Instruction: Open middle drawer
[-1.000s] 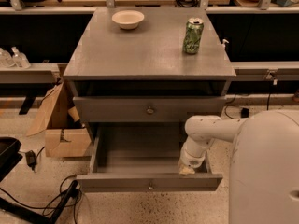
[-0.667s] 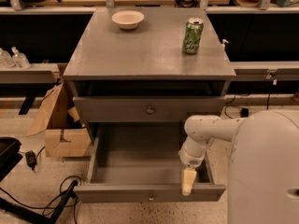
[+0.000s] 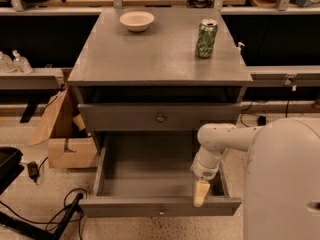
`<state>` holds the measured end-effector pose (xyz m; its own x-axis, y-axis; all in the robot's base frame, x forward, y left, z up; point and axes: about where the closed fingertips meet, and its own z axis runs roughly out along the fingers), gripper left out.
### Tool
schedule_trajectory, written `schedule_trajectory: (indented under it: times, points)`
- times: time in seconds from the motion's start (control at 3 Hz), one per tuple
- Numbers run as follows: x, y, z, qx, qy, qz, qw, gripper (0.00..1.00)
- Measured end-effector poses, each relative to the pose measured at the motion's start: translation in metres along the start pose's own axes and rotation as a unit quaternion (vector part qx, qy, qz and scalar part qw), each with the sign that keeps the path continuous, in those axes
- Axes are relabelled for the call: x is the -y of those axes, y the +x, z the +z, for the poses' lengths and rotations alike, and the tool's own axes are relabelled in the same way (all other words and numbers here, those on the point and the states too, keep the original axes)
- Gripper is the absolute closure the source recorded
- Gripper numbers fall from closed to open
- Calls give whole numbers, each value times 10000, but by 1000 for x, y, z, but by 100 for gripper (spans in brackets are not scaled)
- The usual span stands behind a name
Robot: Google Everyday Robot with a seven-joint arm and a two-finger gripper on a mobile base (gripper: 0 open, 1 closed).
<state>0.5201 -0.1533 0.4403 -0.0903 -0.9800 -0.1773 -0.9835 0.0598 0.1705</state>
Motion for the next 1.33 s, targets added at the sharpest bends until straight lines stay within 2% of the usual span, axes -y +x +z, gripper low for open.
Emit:
schedule_trajectory:
  times: [0.33, 0.67, 1.0, 1.33]
  points:
    - [1, -2, -22, -239, -28, -11, 9997, 41]
    - [16, -15, -52, -487, -9, -94, 9988, 63]
    - [17, -17, -54, -524, -41, -112, 9986, 87]
    - [23, -11, -38, -486, 66, -19, 9988, 100]
